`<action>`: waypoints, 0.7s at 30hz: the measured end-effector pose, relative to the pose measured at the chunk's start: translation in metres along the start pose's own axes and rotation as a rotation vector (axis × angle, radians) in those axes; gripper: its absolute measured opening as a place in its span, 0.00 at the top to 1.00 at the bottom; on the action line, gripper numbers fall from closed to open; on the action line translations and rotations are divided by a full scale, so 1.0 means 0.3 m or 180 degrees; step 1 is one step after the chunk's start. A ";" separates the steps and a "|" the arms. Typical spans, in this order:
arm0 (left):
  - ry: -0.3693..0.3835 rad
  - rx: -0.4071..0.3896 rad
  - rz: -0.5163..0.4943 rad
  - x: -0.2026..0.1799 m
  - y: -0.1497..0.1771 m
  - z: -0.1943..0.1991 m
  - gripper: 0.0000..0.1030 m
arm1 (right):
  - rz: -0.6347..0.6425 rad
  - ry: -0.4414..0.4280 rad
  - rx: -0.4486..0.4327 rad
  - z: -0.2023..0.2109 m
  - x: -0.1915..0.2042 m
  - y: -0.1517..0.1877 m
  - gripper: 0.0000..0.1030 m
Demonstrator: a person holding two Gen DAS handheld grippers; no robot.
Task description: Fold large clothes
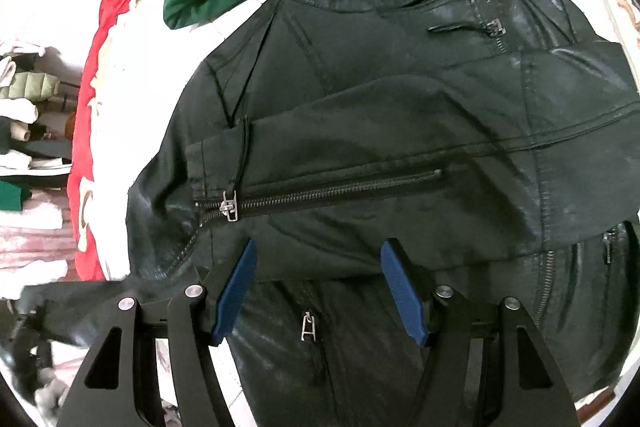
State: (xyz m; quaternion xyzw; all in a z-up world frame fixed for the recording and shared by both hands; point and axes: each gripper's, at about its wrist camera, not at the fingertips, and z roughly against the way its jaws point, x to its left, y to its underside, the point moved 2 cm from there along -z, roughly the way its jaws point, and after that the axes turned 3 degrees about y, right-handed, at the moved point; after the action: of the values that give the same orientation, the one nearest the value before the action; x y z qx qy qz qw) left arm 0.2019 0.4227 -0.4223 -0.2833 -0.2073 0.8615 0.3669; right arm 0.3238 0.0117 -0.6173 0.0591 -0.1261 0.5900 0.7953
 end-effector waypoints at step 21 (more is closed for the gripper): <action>0.1271 0.1428 -0.2408 -1.492 0.986 -0.061 0.91 | -0.0745 0.0246 -0.0175 0.232 -0.962 -0.018 0.35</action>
State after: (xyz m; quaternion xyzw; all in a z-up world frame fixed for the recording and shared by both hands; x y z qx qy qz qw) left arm 0.3167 -0.1010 -0.4530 -0.2617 -0.0305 0.6199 0.7392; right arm 0.2415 -0.2733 -0.6279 0.0288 -0.1037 0.4913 0.8643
